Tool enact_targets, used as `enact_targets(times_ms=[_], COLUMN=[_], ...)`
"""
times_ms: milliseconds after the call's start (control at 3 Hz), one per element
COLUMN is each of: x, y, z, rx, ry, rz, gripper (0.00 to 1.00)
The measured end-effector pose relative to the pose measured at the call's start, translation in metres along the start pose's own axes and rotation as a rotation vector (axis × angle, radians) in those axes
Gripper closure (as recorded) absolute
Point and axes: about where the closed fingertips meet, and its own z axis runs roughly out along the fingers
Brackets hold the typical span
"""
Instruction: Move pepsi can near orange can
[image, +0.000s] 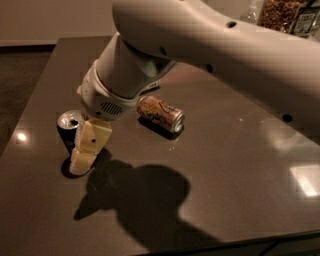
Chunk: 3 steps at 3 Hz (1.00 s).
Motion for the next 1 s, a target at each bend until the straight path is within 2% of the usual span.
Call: enact_targets(times_ms=[333,667,1000], x=[0.0041,0.0086,0.0067], y=[-0.0083,-0.0141,-0.0156], z=[0.0109,0.0157,0.015], rx=[-0.015,-0.03,-0.04], ry=[-0.005,-0.012,-0.029], rz=[0.008,0.023,0.025], gripper=[0.0,0.18,0.41])
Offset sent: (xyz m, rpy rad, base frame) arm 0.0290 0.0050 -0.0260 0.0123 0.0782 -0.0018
